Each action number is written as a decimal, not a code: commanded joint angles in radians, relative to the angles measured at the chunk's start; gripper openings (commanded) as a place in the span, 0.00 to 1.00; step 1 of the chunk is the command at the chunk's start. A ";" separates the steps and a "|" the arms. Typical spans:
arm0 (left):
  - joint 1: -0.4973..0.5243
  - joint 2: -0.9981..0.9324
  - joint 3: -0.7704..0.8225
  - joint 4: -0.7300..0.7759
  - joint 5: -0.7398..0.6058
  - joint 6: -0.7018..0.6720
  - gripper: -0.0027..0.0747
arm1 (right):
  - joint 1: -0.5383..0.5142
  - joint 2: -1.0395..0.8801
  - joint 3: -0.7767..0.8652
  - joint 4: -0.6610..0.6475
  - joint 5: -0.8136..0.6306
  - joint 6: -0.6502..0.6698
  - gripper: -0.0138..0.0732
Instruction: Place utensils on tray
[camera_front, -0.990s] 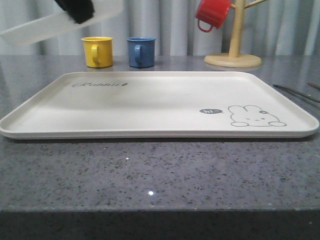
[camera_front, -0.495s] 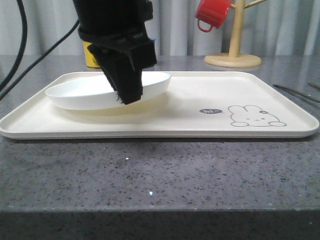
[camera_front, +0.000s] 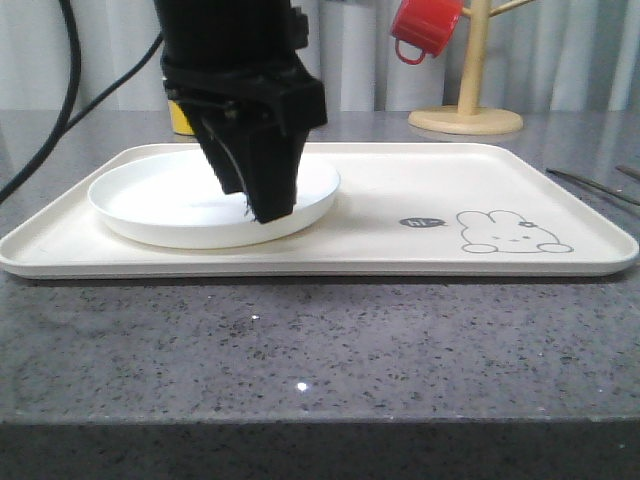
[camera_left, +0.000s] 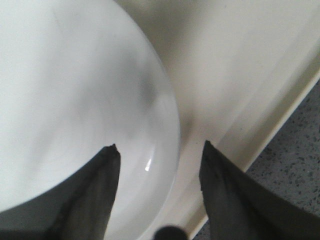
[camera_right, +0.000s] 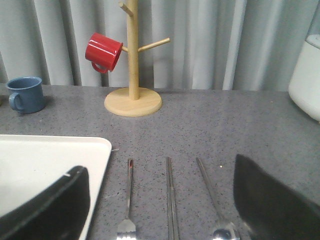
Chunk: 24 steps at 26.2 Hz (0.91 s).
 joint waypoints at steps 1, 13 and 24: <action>0.002 -0.073 -0.087 0.036 0.040 -0.014 0.40 | -0.004 0.015 -0.035 -0.001 -0.079 -0.010 0.86; 0.317 -0.305 0.024 0.026 0.035 -0.119 0.01 | -0.004 0.015 -0.035 -0.001 -0.079 -0.010 0.86; 0.618 -0.773 0.511 -0.036 -0.355 -0.130 0.01 | -0.004 0.015 -0.035 -0.001 -0.079 -0.010 0.86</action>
